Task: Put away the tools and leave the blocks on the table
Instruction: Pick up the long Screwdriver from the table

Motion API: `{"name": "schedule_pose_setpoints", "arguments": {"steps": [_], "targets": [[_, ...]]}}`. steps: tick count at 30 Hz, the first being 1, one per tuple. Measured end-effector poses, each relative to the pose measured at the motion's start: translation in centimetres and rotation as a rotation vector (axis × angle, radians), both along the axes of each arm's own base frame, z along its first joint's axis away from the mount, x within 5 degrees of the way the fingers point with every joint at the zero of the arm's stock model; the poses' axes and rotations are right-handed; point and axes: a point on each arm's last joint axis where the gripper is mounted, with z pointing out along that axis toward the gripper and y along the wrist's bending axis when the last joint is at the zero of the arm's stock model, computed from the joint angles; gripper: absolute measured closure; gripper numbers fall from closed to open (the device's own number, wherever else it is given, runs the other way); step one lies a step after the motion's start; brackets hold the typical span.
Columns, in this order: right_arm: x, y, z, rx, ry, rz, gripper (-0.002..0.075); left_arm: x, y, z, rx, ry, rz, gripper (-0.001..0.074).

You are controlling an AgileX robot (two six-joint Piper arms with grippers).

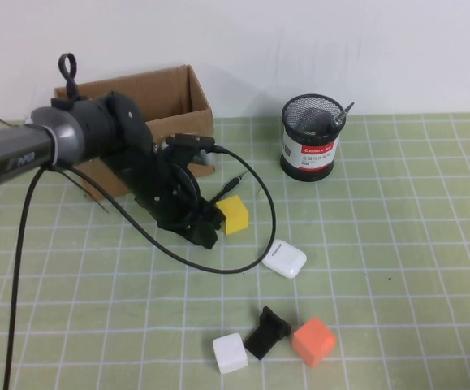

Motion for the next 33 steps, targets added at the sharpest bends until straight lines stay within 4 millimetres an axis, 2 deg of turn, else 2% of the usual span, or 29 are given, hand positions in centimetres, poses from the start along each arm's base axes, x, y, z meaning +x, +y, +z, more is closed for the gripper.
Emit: {"name": "schedule_pose_setpoints", "arguments": {"steps": [9,13,19,25,33], "targets": [[0.0,0.0,0.0,0.002,0.000,0.000,0.0732,0.4,1.0,2.8,0.066,-0.126,0.068,0.0587],[0.0,0.0,0.0,0.002,0.000,0.000,0.0732,0.7,1.2,3.0,0.075,-0.158,0.090,0.0587],[0.0,0.0,0.0,0.000,0.000,0.000,0.0732,1.4,1.4,2.1,0.109,-0.197,0.122,0.0587],[0.0,0.0,0.0,0.000,0.000,0.000,0.0732,1.9,0.8,0.2,0.070,-0.169,0.152,0.0587],[0.0,0.0,0.0,0.002,0.000,-0.001,0.0732,2.2,0.9,-0.5,0.033,-0.125,0.155,0.0571]]}}
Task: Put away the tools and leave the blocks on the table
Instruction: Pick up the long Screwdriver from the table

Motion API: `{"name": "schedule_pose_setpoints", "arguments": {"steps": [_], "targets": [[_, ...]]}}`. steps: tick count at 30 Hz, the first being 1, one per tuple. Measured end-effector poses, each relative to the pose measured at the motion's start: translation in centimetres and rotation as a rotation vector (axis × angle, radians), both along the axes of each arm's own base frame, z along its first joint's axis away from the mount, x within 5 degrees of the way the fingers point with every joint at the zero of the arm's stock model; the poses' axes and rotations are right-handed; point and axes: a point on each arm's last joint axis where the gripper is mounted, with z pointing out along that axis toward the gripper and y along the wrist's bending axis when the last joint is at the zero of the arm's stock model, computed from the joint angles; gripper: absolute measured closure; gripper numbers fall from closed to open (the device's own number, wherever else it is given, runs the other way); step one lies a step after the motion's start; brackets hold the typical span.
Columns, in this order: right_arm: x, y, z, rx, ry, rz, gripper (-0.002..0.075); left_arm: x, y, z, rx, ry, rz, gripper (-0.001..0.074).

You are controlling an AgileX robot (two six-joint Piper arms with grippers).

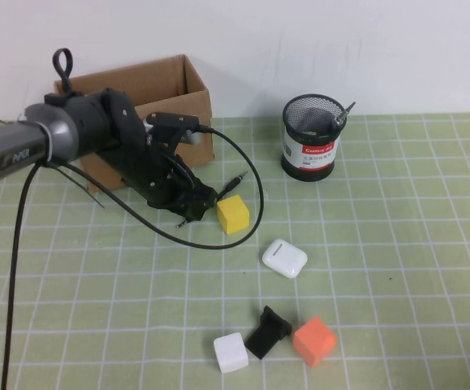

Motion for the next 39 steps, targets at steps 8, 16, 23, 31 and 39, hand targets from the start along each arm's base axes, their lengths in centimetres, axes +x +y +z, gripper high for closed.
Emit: {"name": "schedule_pose_setpoints", "arguments": {"steps": [8,16,23,31,39], "targets": [[0.0,0.0,0.0,-0.002,0.000,0.000,0.0732,0.0,0.2,-0.2,0.032,0.012,-0.025,0.0705],[0.0,0.0,0.0,-0.002,0.000,0.000,0.0732,-0.6,0.3,0.7,0.039,0.025,-0.065,0.0713],[0.0,0.0,0.0,-0.001,0.000,0.000,0.0732,-2.2,0.4,4.9,0.037,-0.024,-0.117,0.0715],[0.0,0.0,0.0,-0.001,0.000,0.000,0.0732,-3.9,-0.1,10.6,-0.012,-0.168,-0.140,0.0715],[0.0,0.0,0.0,-0.001,0.000,0.000,0.0732,-3.5,-1.6,12.3,-0.189,-0.307,-0.150,0.0716]]}}
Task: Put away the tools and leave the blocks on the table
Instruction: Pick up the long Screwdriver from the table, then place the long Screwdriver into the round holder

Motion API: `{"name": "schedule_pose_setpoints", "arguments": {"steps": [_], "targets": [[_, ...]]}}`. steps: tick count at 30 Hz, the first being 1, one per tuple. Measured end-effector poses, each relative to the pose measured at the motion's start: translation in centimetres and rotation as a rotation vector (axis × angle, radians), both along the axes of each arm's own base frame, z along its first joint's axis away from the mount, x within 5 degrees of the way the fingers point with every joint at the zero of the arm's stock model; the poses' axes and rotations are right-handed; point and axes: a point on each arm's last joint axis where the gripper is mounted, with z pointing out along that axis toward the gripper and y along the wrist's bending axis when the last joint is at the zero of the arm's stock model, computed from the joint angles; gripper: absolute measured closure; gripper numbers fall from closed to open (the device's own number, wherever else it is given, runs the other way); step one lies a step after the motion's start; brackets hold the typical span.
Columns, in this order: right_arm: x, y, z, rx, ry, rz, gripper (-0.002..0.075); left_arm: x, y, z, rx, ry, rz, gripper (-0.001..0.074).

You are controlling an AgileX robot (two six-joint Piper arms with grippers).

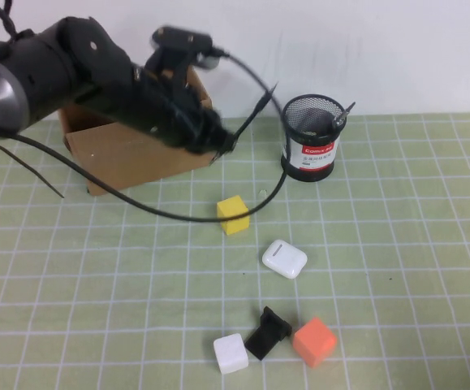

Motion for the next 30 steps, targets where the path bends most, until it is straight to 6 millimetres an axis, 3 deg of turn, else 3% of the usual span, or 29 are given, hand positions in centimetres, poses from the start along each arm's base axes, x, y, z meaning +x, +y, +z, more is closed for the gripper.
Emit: {"name": "schedule_pose_setpoints", "arguments": {"steps": [10,16,18,26,30], "targets": [[0.0,0.0,0.0,-0.002,0.000,0.000,0.0732,1.0,-2.2,3.4,-0.322,-0.328,-0.086,0.0716],[0.0,0.0,0.0,-0.002,0.000,0.000,0.0732,0.6,-4.7,4.3,-0.346,-0.519,-0.063,0.0716],[0.0,0.0,0.0,-0.002,0.000,0.000,0.0732,0.8,-5.4,3.5,-0.347,-0.521,-0.043,0.0716],[0.0,0.0,0.0,0.000,0.000,0.000,0.0732,3.5,-7.8,-3.6,-0.316,-0.417,-0.083,0.0716],[0.0,0.0,0.0,0.000,0.000,0.000,0.0732,4.7,-8.6,-5.2,-0.319,-0.402,-0.083,0.0716]]}}
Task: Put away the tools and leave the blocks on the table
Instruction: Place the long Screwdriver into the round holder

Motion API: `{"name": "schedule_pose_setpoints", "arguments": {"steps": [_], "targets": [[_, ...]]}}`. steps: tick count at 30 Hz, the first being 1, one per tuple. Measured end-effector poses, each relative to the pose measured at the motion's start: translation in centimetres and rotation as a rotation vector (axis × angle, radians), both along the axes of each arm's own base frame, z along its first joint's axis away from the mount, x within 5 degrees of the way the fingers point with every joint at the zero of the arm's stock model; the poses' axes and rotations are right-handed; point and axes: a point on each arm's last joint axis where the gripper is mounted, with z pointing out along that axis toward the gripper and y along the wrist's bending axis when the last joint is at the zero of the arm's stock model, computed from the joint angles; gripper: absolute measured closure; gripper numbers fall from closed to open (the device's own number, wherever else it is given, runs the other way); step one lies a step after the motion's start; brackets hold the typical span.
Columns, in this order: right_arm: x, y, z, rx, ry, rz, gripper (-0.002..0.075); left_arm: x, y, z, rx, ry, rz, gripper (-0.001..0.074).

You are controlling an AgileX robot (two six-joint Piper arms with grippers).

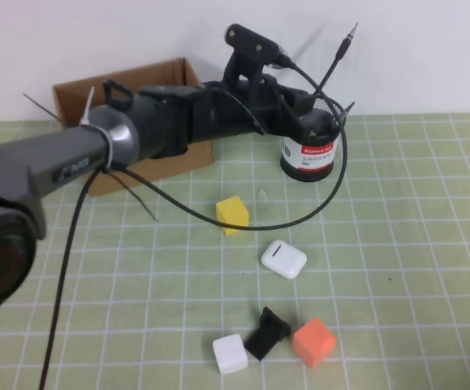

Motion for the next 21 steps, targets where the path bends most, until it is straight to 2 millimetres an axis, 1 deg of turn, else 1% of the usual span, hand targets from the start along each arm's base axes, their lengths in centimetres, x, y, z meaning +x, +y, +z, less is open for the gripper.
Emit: {"name": "schedule_pose_setpoints", "arguments": {"steps": [8,13,16,21], "targets": [[0.0,0.0,0.0,0.000,0.000,0.000,0.0732,1.1,-0.8,-1.0,-0.013,-0.003,-0.008,0.0716],[0.0,0.0,0.0,0.000,0.000,0.000,0.0732,1.5,-1.0,-3.0,0.005,0.028,-0.006,0.0717],[0.0,0.0,0.0,0.000,0.000,0.000,0.0732,1.6,-1.1,-3.8,0.009,0.042,-0.006,0.0717],[0.0,0.0,0.0,0.000,0.000,0.000,0.0732,1.8,-1.3,-4.0,-0.004,0.045,-0.012,0.0726]]}}
